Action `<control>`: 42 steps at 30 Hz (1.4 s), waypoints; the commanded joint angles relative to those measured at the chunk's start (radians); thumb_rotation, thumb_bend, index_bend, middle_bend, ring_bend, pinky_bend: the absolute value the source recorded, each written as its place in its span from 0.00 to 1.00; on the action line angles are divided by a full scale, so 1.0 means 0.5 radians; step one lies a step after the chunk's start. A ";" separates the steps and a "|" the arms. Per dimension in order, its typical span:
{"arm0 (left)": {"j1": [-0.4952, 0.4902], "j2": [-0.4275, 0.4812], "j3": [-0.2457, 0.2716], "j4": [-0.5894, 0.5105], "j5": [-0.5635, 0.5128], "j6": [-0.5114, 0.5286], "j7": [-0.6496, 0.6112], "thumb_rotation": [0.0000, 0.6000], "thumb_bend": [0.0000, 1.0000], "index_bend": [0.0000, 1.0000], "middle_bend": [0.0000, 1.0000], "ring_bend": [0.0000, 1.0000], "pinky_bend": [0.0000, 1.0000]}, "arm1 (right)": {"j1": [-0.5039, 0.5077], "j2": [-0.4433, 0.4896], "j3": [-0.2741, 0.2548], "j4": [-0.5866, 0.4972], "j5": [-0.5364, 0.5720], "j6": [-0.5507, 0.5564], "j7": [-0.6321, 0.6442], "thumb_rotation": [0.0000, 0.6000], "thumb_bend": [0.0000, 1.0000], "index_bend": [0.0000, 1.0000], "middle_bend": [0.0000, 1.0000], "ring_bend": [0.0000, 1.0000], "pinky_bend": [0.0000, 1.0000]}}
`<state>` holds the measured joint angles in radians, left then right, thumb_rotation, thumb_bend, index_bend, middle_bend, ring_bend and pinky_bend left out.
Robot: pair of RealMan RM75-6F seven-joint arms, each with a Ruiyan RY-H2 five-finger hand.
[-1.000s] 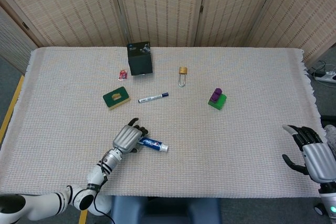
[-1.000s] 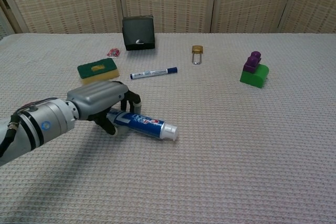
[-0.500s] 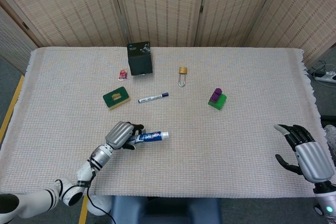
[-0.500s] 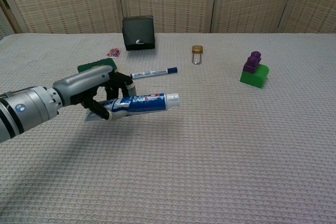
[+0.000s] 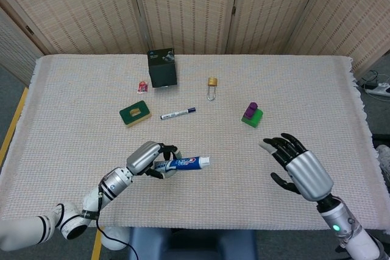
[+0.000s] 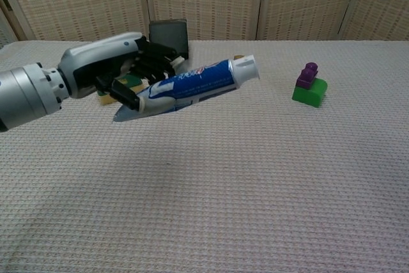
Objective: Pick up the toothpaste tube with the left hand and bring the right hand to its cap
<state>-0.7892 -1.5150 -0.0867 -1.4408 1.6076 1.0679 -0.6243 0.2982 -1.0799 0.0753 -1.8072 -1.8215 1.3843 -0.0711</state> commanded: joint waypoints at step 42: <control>-0.016 0.052 -0.078 -0.287 -0.122 0.030 0.272 1.00 0.72 0.84 0.77 0.75 0.53 | 0.454 -0.502 0.201 -0.114 0.209 -0.296 -0.458 1.00 0.35 0.15 0.21 0.18 0.13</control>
<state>-0.7973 -1.4887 -0.1260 -1.5849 1.5464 1.0827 -0.4888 0.5251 -1.3308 0.1760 -1.8642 -1.7176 1.2364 -0.2997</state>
